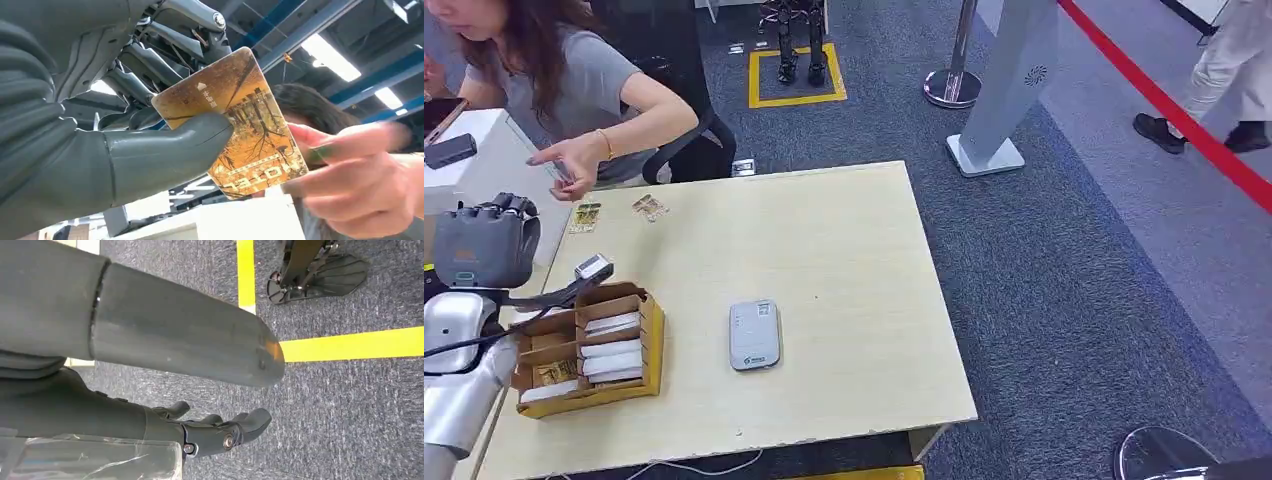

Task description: Pass the card to the sensor for recognition and then transmit it.

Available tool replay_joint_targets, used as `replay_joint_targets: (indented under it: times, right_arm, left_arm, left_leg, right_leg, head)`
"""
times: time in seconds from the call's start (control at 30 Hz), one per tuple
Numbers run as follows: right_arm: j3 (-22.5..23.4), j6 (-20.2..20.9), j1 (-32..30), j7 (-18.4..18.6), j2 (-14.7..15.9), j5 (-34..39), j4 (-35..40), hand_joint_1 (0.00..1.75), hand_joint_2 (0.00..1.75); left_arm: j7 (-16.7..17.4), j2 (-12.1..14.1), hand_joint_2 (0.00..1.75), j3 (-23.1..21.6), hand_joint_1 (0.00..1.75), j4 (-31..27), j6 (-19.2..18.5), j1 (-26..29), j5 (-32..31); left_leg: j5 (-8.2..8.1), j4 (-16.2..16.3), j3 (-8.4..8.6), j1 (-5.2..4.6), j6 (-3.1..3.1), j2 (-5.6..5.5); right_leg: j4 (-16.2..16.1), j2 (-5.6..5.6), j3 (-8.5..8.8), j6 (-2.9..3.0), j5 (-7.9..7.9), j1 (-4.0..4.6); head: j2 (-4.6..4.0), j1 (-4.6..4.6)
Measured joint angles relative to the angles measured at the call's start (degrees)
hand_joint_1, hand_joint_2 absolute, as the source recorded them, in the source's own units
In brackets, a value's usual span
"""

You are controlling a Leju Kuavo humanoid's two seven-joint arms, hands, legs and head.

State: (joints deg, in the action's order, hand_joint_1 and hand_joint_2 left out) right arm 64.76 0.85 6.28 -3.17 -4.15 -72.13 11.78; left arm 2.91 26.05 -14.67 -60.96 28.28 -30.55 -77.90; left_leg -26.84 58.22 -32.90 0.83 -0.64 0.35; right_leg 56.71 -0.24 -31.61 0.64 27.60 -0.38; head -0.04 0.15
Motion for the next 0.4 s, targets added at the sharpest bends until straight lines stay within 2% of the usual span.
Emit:
replay_joint_targets:
  times: [0.07, 0.1, 0.13, 0.17, 0.2, 0.23, 0.33, 0.4]
  right_arm:
    - [0.00, 0.30, 0.02, -0.22, -0.11, 0.17, -0.04, 0.00, 0.00]
    - [0.00, 0.35, 0.03, -0.28, -0.20, 0.20, -0.04, 0.00, 0.00]
    - [0.00, 0.35, 0.03, -0.26, -0.26, 0.20, -0.04, 0.00, 0.00]
    - [0.00, 0.55, 0.03, -0.13, -0.39, 0.20, -0.07, 0.00, 0.00]
    - [0.00, 0.59, 0.02, -0.09, -0.42, 0.20, -0.09, 0.00, 0.00]
    - [0.00, 0.57, 0.02, -0.07, -0.48, 0.22, -0.11, 0.00, 0.00]
    - [0.00, 0.52, 0.02, -0.22, -0.57, 0.41, -0.13, 0.00, 0.00]
    - [0.00, 0.52, 0.01, -0.22, -0.57, 0.57, -0.13, 0.00, 0.00]
  left_arm:
    - [-0.13, -0.26, 1.75, 0.00, 1.68, 0.20, 0.00, 0.00, -0.11]
    - [-0.17, -0.42, 1.75, 0.00, 1.52, 0.33, 0.00, 0.00, -0.11]
    - [-0.24, -0.52, 1.75, 0.00, 1.24, 0.42, 0.02, -0.02, -0.09]
    - [-0.54, -0.70, 1.75, 0.00, 1.41, 0.57, 0.13, -0.02, -0.07]
    - [-0.68, -0.81, 1.75, 0.00, 1.41, 0.68, 0.22, -0.03, 0.00]
    - [-0.83, -0.96, 1.75, 0.00, 1.50, 0.87, 0.41, -0.05, 0.09]
    - [-1.18, -1.11, 1.75, 0.00, 1.61, 1.24, 0.48, -0.07, 0.30]
    - [-1.25, -1.11, 1.75, 0.00, 1.59, 1.44, 0.48, -0.07, 0.55]
  left_leg:
    - [0.00, 0.00, 0.00, 0.00, 0.00, 0.00]
    - [0.00, 0.00, 0.00, 0.00, 0.00, 0.00]
    - [0.00, 0.00, 0.00, 0.00, 0.00, 0.00]
    - [0.00, 0.00, 0.00, 0.00, 0.00, 0.00]
    - [0.00, 0.00, 0.00, 0.00, 0.00, 0.00]
    - [0.00, 0.00, 0.00, 0.00, 0.00, 0.00]
    - [0.00, 0.00, 0.00, 0.00, 0.00, 0.00]
    - [0.00, 0.00, 0.00, 0.00, 0.00, 0.00]
  right_leg:
    - [0.00, 0.00, 0.00, 0.00, 0.00, 0.00]
    - [0.00, 0.00, 0.00, 0.00, 0.00, 0.00]
    - [0.00, 0.00, 0.00, 0.00, 0.00, 0.00]
    - [0.00, 0.00, -0.01, 0.00, 0.00, 0.00]
    - [0.00, 0.00, -0.01, 0.00, 0.00, 0.00]
    - [0.00, 0.00, -0.01, 0.00, 0.00, 0.00]
    - [0.00, 0.01, -0.01, 0.00, 0.00, 0.00]
    - [0.00, 0.01, -0.02, 0.00, 0.00, 0.00]
  head:
    - [0.02, 0.02]
    - [0.02, 0.00]
    - [0.02, 0.00]
    - [0.02, 0.00]
    - [0.00, 0.02]
    - [0.00, 0.00]
    - [0.02, 0.00]
    - [0.02, -0.02]
